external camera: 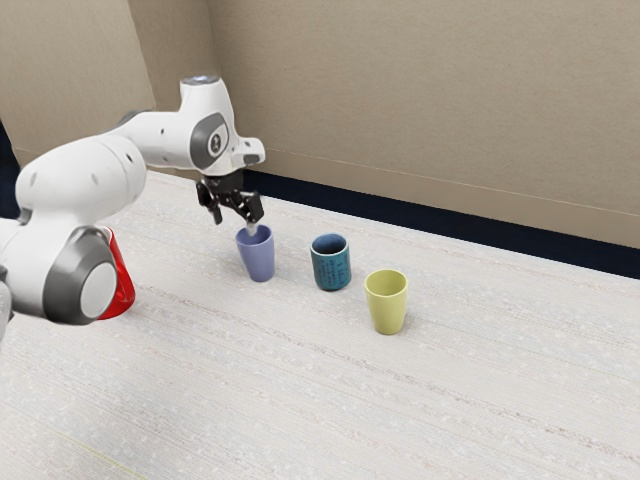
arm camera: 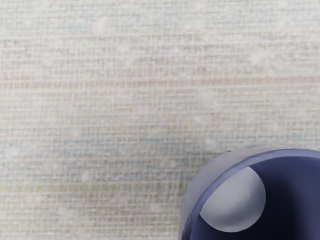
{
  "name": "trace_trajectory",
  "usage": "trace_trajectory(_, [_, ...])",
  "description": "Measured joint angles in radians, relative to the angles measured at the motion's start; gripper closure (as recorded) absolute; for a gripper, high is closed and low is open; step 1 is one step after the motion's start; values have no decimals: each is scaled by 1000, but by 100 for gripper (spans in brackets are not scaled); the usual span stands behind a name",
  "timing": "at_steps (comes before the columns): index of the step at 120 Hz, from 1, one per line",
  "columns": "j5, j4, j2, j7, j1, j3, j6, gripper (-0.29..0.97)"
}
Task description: Place the left cup onto the right cup
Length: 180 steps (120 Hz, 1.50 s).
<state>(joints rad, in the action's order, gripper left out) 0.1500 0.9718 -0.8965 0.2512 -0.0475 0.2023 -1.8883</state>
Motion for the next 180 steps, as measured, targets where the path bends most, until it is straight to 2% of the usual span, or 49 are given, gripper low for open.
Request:
trace_trajectory(32, [18,0,-38,6,-15,-5,-53,1])
trace_trajectory(50, [39,2,-46,7,-17,-6,-71,22])
trace_trajectory(67, [50,7,-53,9,-17,-21,-79,35])
trace_trajectory(84, [53,8,-55,10,-17,-27,-84,58])
trace_trajectory(100, [54,10,-54,10,-17,-27,-85,69])
trace_trajectory(131, [49,12,-45,10,-17,-28,-86,76])
trace_trajectory(152, [40,27,1,10,-18,-31,-73,77])
trace_trajectory(164, [35,73,65,11,-18,-40,-48,78])
trace_trajectory(180, [-4,233,242,12,-17,-81,-26,78])
